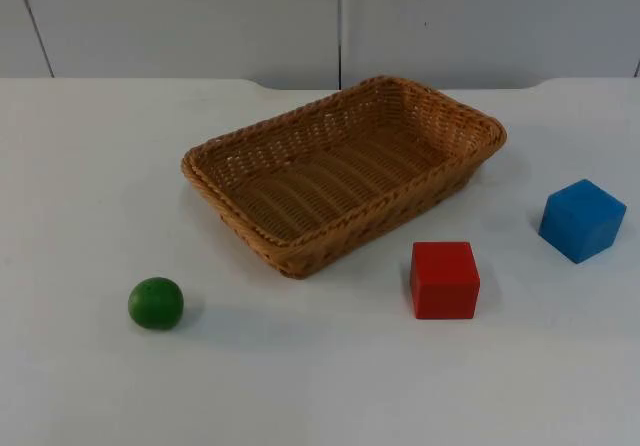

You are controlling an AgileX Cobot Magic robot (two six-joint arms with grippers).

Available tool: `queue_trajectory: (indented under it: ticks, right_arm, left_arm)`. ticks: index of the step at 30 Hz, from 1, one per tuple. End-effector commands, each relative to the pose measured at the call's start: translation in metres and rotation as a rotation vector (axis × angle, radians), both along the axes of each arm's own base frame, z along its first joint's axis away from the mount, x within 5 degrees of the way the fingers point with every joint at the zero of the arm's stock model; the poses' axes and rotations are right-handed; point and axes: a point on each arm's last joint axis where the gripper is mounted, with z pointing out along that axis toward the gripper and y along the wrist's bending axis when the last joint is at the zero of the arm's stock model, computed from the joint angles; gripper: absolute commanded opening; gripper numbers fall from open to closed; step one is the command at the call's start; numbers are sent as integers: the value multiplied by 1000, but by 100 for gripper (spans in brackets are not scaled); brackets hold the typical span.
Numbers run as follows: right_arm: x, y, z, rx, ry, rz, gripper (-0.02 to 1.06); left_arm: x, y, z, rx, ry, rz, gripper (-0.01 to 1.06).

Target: Place all geometric objects except the red cube into the basket.

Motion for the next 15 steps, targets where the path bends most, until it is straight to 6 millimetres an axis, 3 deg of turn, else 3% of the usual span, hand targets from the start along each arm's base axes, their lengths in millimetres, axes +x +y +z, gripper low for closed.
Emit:
queue_trajectory:
  ticks: [1, 7, 10, 15]
  right_arm:
    - [0, 0, 4, 4, -17, -1, 105]
    - [16, 1, 29, 4, 25, 1, 105]
    - [41, 3, 51, 1, 70, 2, 105]
    - [78, 4, 59, -3, 138, 4, 105]
  left_arm:
    - [0, 0, 2, -1, -22, -1, 105]
    - [10, -6, 22, -70, -23, -47, 105]
    - [33, -8, 35, -117, 72, -59, 105]
    - [68, -10, 41, -167, 172, -75, 105]
